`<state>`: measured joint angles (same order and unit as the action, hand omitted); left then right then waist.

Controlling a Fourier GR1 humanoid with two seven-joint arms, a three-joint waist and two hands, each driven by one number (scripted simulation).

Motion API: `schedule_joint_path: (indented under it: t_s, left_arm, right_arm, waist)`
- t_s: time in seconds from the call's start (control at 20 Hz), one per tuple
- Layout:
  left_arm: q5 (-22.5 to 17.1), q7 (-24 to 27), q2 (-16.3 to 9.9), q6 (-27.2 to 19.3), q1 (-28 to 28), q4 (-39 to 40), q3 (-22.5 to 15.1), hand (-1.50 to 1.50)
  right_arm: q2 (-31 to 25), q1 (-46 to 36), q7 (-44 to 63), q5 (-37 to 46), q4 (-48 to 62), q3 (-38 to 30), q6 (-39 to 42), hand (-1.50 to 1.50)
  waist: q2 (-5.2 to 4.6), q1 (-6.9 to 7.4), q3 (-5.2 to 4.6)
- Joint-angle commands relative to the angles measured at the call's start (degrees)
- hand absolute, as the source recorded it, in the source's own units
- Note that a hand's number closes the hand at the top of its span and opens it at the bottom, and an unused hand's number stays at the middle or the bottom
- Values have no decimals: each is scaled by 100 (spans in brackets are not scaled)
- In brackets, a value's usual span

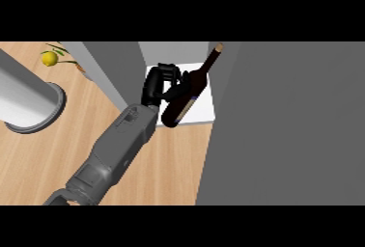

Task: Pick up the wine, place it into the cabinet and close the cabinet

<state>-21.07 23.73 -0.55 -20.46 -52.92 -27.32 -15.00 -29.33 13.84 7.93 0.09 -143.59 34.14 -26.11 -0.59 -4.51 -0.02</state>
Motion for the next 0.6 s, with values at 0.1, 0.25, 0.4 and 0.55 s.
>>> schedule_joint_path:
  t_s: [0.1,0.25,0.4,0.55]
  left_arm:
    - [-346,357,51,-67,-127,682,149,150]
    - [-490,329,51,14,-353,1004,372,150]
    - [-481,252,8,87,-729,1260,565,150]
    - [-514,339,51,-92,-867,1502,611,150]
  right_arm:
    - [-173,526,47,-358,-926,68,176,-150]
    - [18,372,111,-239,-890,239,69,-150]
    - [-171,587,29,-420,-948,54,230,-150]
    - [-58,465,-119,-365,-687,114,276,-150]
  waist:
    - [-35,-100,0]
    - [-82,-181,-12]
    - [-74,-142,-3]
    - [-114,-199,-6]
